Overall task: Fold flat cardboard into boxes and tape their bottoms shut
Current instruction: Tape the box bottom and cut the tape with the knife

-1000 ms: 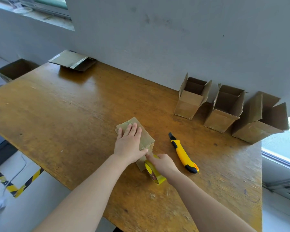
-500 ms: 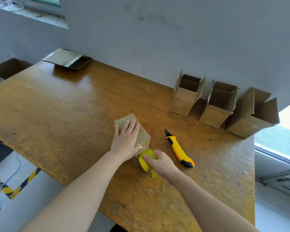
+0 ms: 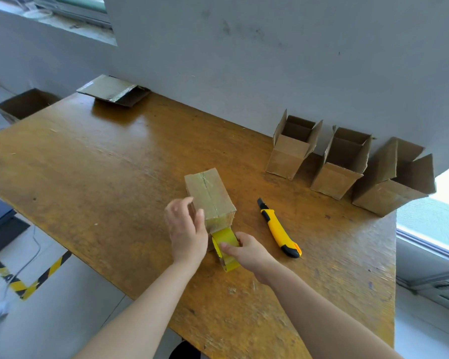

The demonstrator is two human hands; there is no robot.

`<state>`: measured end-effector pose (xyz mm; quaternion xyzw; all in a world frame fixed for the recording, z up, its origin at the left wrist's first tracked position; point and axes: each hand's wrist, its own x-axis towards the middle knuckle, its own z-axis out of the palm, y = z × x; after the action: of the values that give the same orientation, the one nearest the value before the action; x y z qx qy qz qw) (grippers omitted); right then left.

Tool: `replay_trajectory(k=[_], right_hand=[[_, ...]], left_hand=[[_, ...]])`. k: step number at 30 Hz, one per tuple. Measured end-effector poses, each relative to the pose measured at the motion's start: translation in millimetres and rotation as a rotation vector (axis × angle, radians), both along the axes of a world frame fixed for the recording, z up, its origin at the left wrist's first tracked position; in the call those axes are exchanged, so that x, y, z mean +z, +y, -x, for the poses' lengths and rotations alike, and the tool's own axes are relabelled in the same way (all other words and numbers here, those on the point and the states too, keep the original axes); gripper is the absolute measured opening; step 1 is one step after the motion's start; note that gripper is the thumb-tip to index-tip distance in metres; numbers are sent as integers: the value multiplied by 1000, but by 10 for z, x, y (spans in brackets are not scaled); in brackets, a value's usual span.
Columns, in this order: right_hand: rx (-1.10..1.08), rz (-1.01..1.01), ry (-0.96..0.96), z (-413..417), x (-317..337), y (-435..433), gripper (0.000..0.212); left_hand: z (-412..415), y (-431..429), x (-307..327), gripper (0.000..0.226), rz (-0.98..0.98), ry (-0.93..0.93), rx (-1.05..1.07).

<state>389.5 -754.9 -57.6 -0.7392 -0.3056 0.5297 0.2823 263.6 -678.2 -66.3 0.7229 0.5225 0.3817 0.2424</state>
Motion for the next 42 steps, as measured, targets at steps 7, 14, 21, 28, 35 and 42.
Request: replay_trajectory(k=[7, 14, 21, 28, 35, 42], right_hand=[[-18, -46, 29, -6, 15, -11, 19], [33, -6, 31, -25, 14, 33, 23], [70, 20, 47, -56, -21, 86, 22], [-107, -98, 5, -380, -48, 51, 16], [-35, 161, -828, -778, -244, -81, 50], [-50, 98, -764, -783, -288, -128, 51]], left_hand=[[-69, -362, -90, 39, 388, 16, -42], [-180, -208, 24, 75, 544, 277, -185], [-227, -80, 38, 78, 689, 122, -212], [-132, 18, -12, 92, 850, -19, -235], [-147, 61, -59, 113, 892, 33, -274], [-126, 148, -31, 115, 908, 55, -342]])
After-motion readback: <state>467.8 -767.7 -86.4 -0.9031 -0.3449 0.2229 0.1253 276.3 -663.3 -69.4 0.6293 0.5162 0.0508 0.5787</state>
